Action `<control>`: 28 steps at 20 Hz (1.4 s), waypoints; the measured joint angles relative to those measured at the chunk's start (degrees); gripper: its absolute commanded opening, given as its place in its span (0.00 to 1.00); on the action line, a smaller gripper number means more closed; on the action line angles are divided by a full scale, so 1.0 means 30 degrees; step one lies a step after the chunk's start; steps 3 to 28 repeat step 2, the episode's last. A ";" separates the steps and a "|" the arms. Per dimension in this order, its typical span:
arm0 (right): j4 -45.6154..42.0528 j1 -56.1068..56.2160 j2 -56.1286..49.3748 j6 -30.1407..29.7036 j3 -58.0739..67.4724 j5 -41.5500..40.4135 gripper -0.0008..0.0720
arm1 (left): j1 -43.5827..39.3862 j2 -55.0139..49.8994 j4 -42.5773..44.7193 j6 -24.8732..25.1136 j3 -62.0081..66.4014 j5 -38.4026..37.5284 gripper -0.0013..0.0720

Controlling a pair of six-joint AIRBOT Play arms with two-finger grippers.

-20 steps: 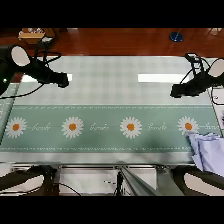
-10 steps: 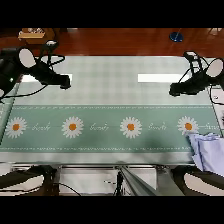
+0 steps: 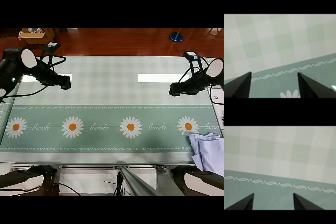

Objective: Fold the shirts.

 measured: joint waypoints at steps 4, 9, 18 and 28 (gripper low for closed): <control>0.0000 0.0000 0.0000 0.0000 0.0000 0.0000 0.76 | 0.0000 0.0000 0.0000 0.0000 0.0000 0.0000 0.92; 0.0000 0.0000 0.0000 0.0000 0.0000 0.0000 0.76 | 0.0000 0.0000 0.0000 0.0000 0.0000 0.0000 0.92; 0.0000 0.0000 0.0000 0.0000 0.0000 0.0000 0.76 | 0.0000 0.0000 0.0000 0.0000 0.0000 0.0000 0.92; 0.0000 0.0000 0.0000 0.0000 0.0000 0.0000 0.76 | 0.0000 0.0000 0.0000 0.0000 0.0000 0.0000 0.92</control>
